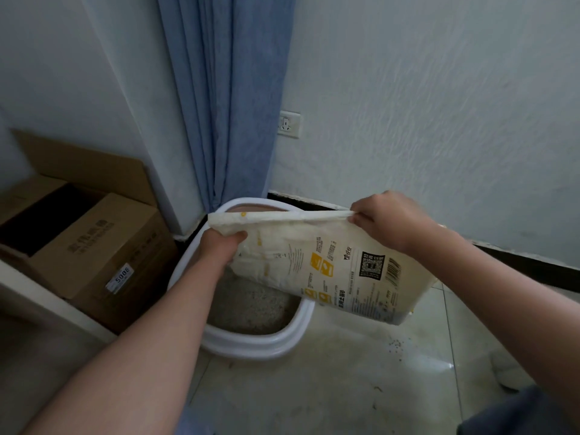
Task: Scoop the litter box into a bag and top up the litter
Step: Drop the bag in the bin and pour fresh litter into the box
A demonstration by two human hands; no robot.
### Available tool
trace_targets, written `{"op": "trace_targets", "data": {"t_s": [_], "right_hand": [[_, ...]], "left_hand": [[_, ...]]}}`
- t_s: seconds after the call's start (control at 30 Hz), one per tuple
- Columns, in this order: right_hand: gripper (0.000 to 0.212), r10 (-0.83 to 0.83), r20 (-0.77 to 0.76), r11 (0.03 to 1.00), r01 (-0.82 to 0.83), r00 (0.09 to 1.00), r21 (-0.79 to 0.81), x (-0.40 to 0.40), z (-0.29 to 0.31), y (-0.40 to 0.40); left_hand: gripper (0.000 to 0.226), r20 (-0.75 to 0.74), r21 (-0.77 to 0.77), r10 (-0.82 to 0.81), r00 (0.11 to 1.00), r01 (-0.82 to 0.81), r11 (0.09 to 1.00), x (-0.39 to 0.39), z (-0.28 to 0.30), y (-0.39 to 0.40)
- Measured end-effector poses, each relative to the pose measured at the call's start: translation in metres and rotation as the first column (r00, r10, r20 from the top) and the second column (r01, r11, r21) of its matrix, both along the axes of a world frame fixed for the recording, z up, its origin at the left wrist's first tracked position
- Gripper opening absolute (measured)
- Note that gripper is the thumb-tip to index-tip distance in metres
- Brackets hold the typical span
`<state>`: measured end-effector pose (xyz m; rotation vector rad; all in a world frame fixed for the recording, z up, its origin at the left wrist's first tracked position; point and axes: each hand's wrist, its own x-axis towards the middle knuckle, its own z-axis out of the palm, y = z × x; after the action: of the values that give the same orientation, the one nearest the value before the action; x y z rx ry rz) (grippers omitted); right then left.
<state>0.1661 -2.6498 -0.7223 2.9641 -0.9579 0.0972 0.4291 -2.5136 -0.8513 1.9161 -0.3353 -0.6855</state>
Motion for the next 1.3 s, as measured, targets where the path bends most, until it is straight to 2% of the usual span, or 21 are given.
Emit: {"op": "trace_targets", "data": {"t_s": [0.2,0.37,0.5,0.6,0.7,0.77,0.97,1.1,1.3], "right_hand": [[0.027,-0.08,0.077,0.996,0.077,0.994,0.035,-0.027,-0.017,-0.023],[0.027,-0.161,0.147,0.987,0.158,0.976,0.034,-0.046,-0.042,-0.037],[0.029,-0.194,0.155,0.98,0.198,0.969,-0.012,-0.052,-0.052,-0.042],[0.029,-0.215,0.207,0.974,0.226,0.954,-0.031,-0.062,-0.066,-0.044],[0.03,-0.239,0.24,0.966,0.256,0.941,-0.041,-0.071,-0.084,-0.047],[0.031,-0.254,0.213,0.962,0.269,0.943,-0.041,-0.075,-0.089,-0.051],[0.031,-0.348,0.177,0.933,0.359,0.921,-0.031,-0.082,-0.098,-0.056],[0.029,-0.462,0.154,0.887,0.45,0.873,0.106,-0.088,-0.11,-0.061],[0.027,-0.597,0.158,0.791,0.543,0.787,0.282,-0.09,-0.118,-0.059]], "left_hand": [[0.04,0.18,-0.036,-0.088,0.98,0.096,0.995,-0.01,0.023,-0.01],[0.03,0.326,0.018,-0.165,0.931,0.168,0.986,-0.022,0.039,-0.016],[0.02,0.338,0.033,-0.196,0.92,0.197,0.98,-0.027,0.045,-0.02],[0.003,0.316,0.019,-0.208,0.925,0.213,0.977,-0.031,0.047,-0.025],[0.011,0.335,0.028,-0.238,0.911,0.243,0.97,-0.038,0.046,-0.03],[0.003,0.38,0.042,-0.256,0.889,0.26,0.965,-0.044,0.047,-0.032],[0.017,0.447,0.061,-0.28,0.85,0.283,0.957,-0.057,0.05,-0.04],[0.015,0.484,0.032,-0.313,0.817,0.34,0.94,-0.073,0.053,-0.049],[0.015,0.499,0.008,-0.273,0.822,0.311,0.95,-0.091,0.059,-0.067]]}}
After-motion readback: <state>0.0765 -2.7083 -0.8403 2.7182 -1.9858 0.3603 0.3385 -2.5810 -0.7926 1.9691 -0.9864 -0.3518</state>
